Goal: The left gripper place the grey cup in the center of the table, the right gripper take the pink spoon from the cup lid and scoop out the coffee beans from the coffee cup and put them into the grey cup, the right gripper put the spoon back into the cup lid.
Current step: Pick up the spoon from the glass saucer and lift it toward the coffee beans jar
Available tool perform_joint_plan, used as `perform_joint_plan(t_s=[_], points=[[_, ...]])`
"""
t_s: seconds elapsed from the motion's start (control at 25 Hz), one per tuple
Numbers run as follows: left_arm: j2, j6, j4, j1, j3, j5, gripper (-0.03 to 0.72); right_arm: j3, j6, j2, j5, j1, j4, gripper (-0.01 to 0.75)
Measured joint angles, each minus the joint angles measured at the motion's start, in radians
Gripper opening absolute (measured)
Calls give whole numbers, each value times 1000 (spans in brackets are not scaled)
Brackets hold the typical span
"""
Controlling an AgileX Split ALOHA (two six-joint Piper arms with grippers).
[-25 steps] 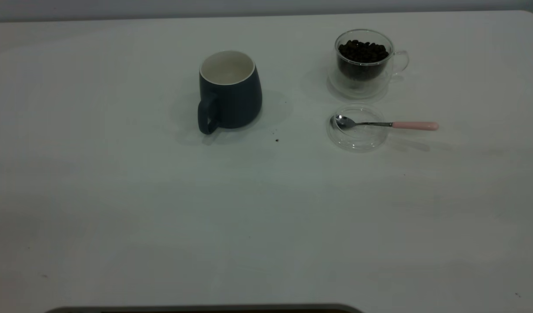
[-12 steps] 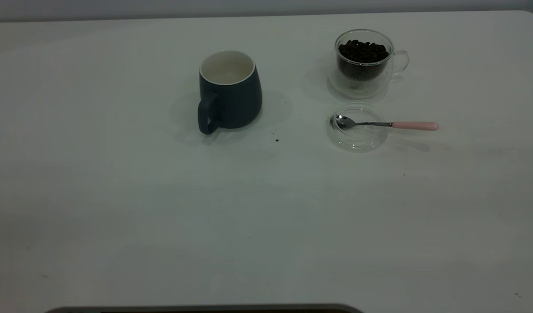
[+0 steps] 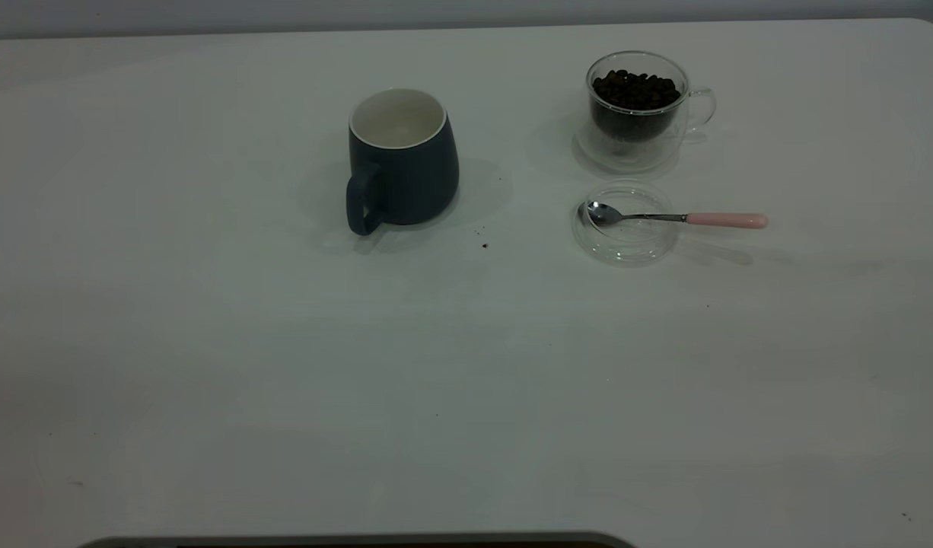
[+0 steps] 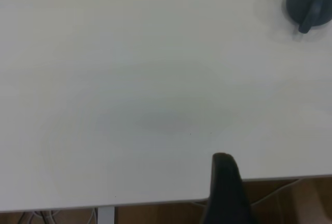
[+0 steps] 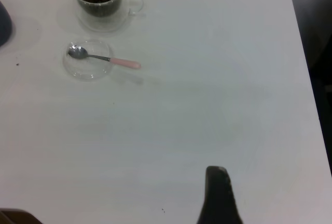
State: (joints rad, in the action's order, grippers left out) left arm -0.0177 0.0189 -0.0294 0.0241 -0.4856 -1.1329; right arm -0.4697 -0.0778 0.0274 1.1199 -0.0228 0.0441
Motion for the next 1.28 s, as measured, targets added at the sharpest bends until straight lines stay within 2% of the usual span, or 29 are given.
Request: perform_joint_plan(t_s=[0.76,1.04,1.28], points=[[0,0,0,0,0,0,565,0,0,0,0,0,3,575],[0,0,-1,0,0,0,565,0,5,0,-1,0,76,575],[0,0,-1,0,0,0,565,-4,62,3,-86,0,178,575]])
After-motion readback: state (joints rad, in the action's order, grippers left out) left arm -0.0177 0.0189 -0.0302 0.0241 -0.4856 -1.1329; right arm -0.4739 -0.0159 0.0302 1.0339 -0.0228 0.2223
